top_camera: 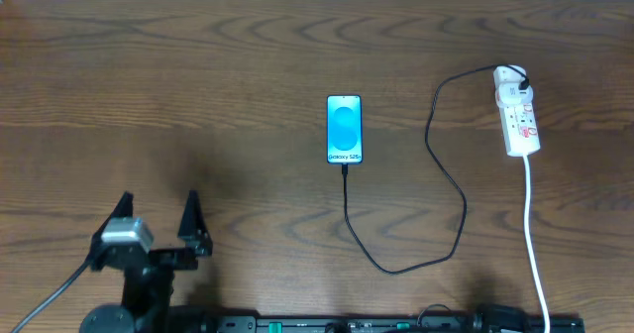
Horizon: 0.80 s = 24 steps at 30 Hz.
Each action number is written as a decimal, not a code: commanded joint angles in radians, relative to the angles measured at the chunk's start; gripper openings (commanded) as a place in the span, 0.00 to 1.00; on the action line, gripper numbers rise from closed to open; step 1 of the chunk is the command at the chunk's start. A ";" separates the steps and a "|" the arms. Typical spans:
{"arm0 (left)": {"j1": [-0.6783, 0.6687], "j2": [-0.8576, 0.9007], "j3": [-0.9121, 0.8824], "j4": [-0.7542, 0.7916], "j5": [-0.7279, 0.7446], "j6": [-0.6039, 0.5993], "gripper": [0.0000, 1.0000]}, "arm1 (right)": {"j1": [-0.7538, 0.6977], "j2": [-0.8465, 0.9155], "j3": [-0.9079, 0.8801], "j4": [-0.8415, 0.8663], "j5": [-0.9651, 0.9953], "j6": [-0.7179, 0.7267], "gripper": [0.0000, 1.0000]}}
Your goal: Plug charger to phone and switch on socket
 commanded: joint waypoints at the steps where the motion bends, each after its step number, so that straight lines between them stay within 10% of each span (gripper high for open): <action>1: 0.002 -0.007 -0.111 0.129 -0.006 0.006 0.95 | 0.007 -0.003 0.002 -0.001 0.008 -0.013 0.03; 24: 0.002 -0.005 -0.518 0.504 -0.006 0.006 0.95 | 0.007 -0.003 0.002 -0.001 0.001 0.008 0.02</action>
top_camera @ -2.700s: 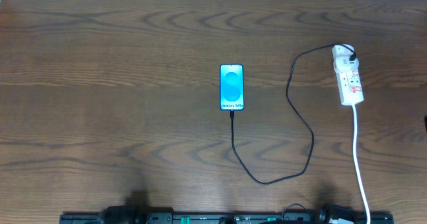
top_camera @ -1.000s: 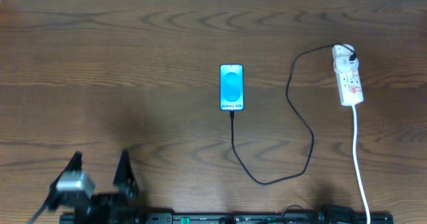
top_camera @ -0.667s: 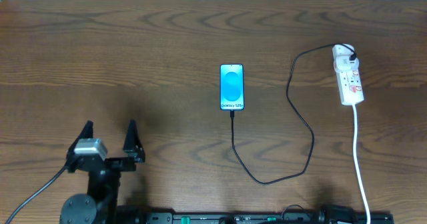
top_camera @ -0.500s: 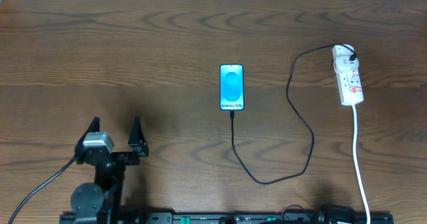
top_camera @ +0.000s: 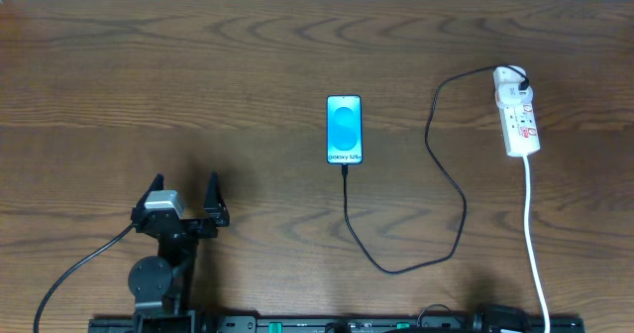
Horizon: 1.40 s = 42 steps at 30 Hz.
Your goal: Plug charger to phone and switch on socket
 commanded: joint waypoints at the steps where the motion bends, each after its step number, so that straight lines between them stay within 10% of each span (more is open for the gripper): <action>1: 0.002 -0.005 -0.003 0.008 -0.006 0.006 0.94 | 0.007 -0.003 0.002 0.000 0.001 0.015 0.02; 42: -0.060 -0.009 -0.003 -0.102 -0.006 0.006 0.94 | 0.007 -0.021 0.000 -0.006 0.002 0.016 0.02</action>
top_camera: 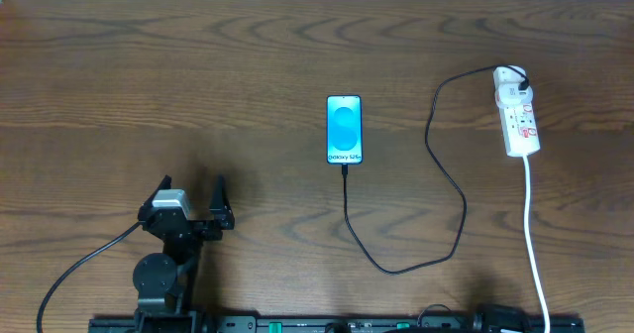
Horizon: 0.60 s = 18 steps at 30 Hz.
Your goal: Plug charger to phone and switch on socket
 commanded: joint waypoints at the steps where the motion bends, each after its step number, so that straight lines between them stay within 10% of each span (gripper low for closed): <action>1: -0.004 -0.011 -0.010 -0.042 0.017 0.006 0.94 | 0.007 -0.024 0.000 -0.002 0.005 0.005 0.02; 18: -0.003 -0.009 -0.010 -0.042 0.017 0.006 0.94 | 0.007 -0.296 0.000 0.073 0.004 0.005 0.04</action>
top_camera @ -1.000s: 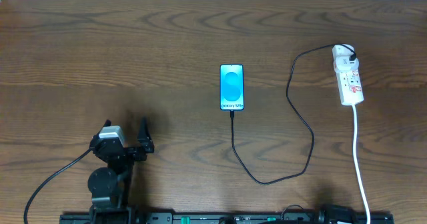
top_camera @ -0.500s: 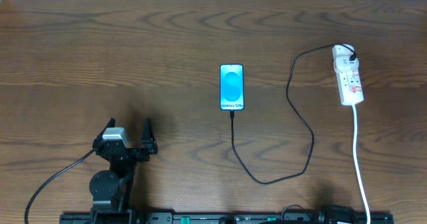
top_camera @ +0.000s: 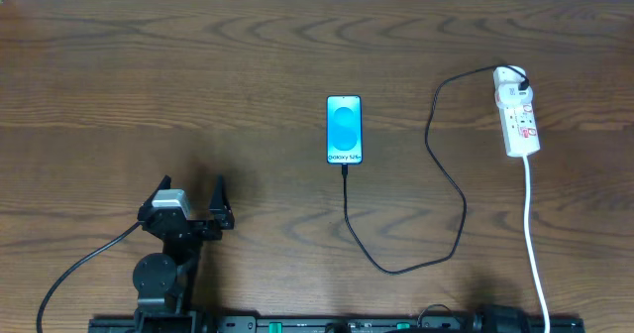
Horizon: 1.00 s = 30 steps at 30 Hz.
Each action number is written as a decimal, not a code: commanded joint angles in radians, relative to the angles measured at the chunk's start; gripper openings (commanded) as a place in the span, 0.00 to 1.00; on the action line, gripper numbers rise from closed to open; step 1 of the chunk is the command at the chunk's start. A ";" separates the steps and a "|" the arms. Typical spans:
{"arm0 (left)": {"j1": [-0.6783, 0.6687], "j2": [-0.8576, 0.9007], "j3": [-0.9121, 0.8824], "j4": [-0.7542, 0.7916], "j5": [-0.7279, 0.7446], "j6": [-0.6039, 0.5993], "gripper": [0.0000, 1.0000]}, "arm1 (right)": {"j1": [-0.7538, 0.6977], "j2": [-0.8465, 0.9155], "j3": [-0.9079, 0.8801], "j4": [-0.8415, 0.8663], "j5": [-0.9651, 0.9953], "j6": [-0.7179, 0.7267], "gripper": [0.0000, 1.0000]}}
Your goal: Plug charger to phone and switch on socket
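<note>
A phone [top_camera: 344, 129] with a lit blue screen lies face up in the middle of the table. A black charger cable [top_camera: 436, 174] runs from the phone's near end, loops toward me and up to a plug in the white socket strip [top_camera: 517, 117] at the far right. My left gripper [top_camera: 190, 191] rests open at the near left, well away from the phone, with nothing between its fingers. The right gripper is out of view.
The strip's white power cord [top_camera: 533, 236] runs down the right side to the near edge. A black rail [top_camera: 327, 324] with the arm bases lines the near edge. The wooden table [top_camera: 198, 65] carries nothing else.
My left gripper stood open at the near left corner. It then lay a little further right and further from me, with its fingers closer together, and has stayed there. Phone, cable and socket strip have not moved.
</note>
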 commanded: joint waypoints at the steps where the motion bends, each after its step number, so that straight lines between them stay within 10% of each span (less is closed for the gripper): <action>1: -0.003 -0.009 -0.010 -0.042 0.017 0.006 0.95 | 0.007 -0.098 0.000 0.018 0.004 0.005 0.05; 11: -0.003 -0.009 -0.010 -0.042 0.017 0.006 0.95 | 0.006 -0.360 -0.001 0.092 0.005 0.002 0.17; 21: -0.003 -0.009 -0.010 -0.042 0.017 0.006 0.94 | 0.006 -0.492 -0.002 0.137 0.164 0.002 0.55; 30: -0.003 -0.009 -0.010 -0.042 0.017 0.006 0.94 | 0.043 -0.536 -0.041 0.147 0.161 0.002 0.61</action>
